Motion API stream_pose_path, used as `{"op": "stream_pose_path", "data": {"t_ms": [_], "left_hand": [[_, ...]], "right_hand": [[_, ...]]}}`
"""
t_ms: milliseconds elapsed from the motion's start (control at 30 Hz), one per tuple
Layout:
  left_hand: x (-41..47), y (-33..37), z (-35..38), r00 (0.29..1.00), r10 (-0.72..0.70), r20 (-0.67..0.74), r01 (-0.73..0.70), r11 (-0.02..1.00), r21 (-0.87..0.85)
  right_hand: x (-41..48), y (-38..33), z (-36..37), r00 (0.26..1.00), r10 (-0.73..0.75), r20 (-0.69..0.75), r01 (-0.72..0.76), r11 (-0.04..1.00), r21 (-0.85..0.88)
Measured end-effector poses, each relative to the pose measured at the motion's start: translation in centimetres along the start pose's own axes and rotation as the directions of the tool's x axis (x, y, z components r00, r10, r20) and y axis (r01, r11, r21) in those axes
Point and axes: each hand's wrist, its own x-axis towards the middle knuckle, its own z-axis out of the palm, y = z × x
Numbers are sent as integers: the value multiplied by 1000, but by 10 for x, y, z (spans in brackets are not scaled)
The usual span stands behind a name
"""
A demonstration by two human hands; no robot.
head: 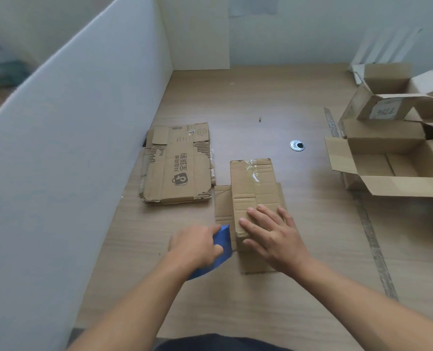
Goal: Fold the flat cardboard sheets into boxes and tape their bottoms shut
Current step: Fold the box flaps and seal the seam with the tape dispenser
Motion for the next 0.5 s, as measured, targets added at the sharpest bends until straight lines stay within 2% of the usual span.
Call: {"op": "stream_pose_path", "data": {"t_ms": [133,300,500], "left_hand": [[-9,-12,11,997,-35,-69,27,992,-126],[-17,-32,16,988,-150,-42,130,942,-308],[-25,-44,20,972,-222,-75,168,884,-436]], "right_hand": [[-3,-10,-5,997,58,59,-56,998,-21],[11,-31,-2,979,194,64,-191,980,-48],[13,-32,7,983,177,46,-173,982,-80]]}}
